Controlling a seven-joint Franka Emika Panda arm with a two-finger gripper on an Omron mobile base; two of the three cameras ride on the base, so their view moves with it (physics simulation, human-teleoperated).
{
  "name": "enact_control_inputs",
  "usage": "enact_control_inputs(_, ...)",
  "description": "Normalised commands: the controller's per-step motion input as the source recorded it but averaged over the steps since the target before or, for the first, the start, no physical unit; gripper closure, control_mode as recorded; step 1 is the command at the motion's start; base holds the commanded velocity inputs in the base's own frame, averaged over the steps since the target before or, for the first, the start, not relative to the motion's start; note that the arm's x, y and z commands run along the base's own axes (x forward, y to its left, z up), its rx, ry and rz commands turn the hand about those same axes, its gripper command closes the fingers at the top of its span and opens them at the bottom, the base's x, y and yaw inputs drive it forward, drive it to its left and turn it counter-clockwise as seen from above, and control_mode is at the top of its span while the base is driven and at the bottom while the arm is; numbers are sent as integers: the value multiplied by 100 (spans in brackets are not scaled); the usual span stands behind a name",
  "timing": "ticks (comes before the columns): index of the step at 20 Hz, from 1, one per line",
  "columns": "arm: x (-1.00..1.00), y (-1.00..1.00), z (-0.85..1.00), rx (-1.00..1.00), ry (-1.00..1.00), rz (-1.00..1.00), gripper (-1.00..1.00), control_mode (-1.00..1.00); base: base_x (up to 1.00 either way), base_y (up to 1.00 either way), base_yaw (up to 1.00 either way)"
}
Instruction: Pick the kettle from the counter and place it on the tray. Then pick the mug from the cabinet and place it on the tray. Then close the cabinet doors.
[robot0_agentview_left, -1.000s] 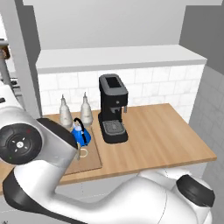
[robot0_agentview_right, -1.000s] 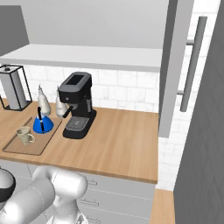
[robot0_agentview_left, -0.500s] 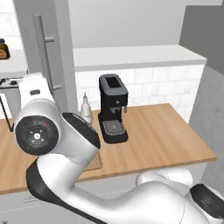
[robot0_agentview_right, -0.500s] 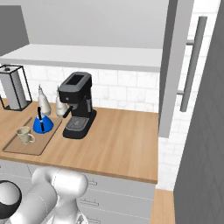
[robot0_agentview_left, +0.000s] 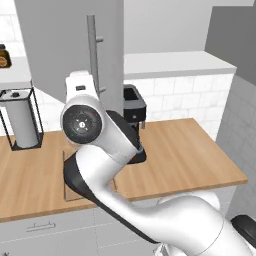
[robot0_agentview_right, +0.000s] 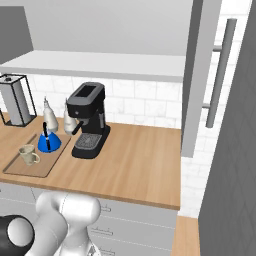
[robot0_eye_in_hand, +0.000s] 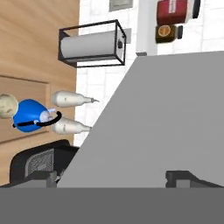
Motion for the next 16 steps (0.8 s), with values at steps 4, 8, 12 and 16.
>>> enact_control_inputs(4, 65, -68, 0, 0, 0, -15, -100, -100, 0, 0, 0)
enact_control_inputs(8, 70, -64, 0, 0, 0, -16, -100, -100, 0, 0, 0)
enact_control_inputs(12, 91, -50, -3, 1, 0, -7, -100, -100, 0, 0, 0)
enact_control_inputs(16, 100, -47, -4, 1, 3, 0, -100, -100, 0, 0, 0)
